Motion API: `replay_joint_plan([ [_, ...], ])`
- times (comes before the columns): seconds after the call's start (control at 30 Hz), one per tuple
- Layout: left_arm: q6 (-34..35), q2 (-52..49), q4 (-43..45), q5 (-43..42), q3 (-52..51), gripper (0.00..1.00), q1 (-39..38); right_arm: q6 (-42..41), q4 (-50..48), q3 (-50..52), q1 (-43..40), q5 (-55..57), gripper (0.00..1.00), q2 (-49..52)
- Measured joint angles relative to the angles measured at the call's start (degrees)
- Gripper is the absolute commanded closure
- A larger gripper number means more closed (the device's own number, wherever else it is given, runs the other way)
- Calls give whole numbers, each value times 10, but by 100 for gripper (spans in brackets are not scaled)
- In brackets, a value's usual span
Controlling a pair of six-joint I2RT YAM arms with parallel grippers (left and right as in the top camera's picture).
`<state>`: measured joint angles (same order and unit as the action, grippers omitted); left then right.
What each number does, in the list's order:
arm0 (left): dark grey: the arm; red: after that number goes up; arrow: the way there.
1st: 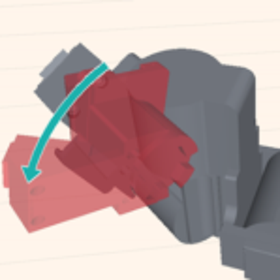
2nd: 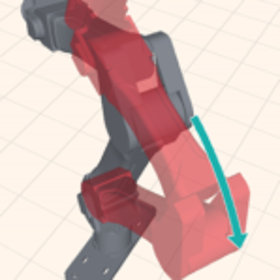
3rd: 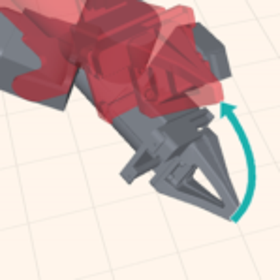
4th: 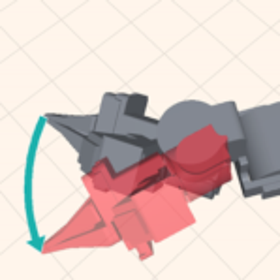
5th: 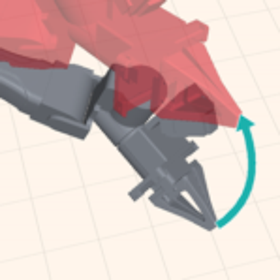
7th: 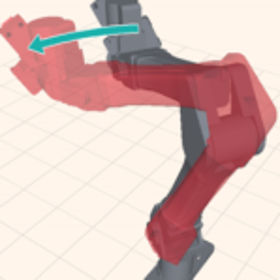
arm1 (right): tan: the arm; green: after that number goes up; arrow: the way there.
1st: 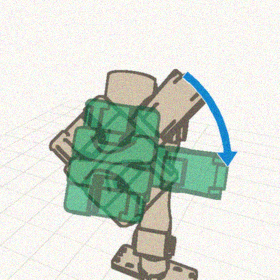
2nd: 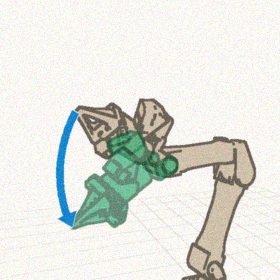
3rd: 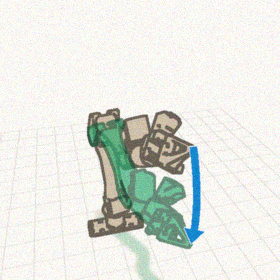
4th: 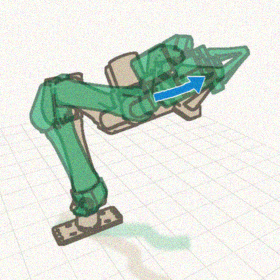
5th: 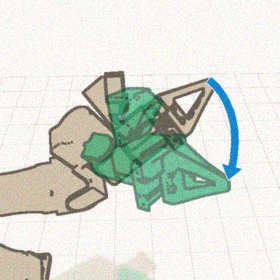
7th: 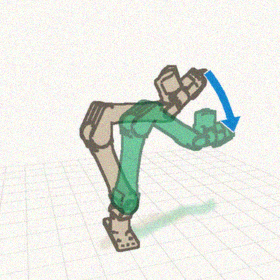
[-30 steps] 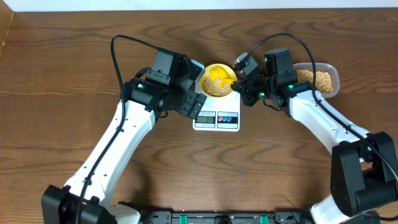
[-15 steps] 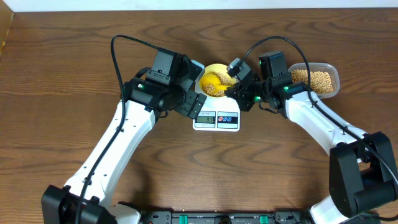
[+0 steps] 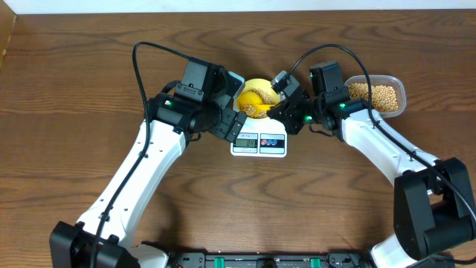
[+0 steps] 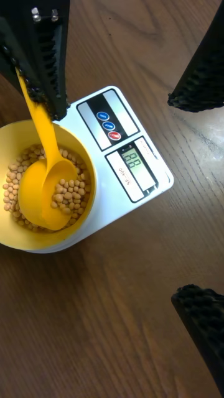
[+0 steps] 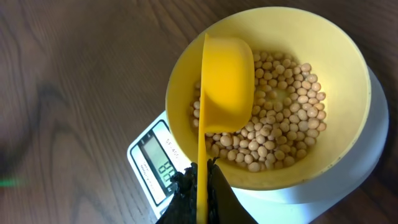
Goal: Scoop item into bowl and weigh 50g on scale
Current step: 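Dip the scoop into the yellow bowl again with the right gripper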
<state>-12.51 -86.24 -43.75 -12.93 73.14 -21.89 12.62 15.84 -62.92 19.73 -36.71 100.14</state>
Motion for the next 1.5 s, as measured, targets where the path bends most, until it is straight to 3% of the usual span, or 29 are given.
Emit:
replay_joint_plan([
  [0.87, 0, 0, 0, 0, 0, 9, 0, -92, -22, 0, -87, -155, 99, 0],
  [1.5, 0, 0, 0, 0, 0, 9, 0, -99, -41, 0, -94, -178, 99, 0],
])
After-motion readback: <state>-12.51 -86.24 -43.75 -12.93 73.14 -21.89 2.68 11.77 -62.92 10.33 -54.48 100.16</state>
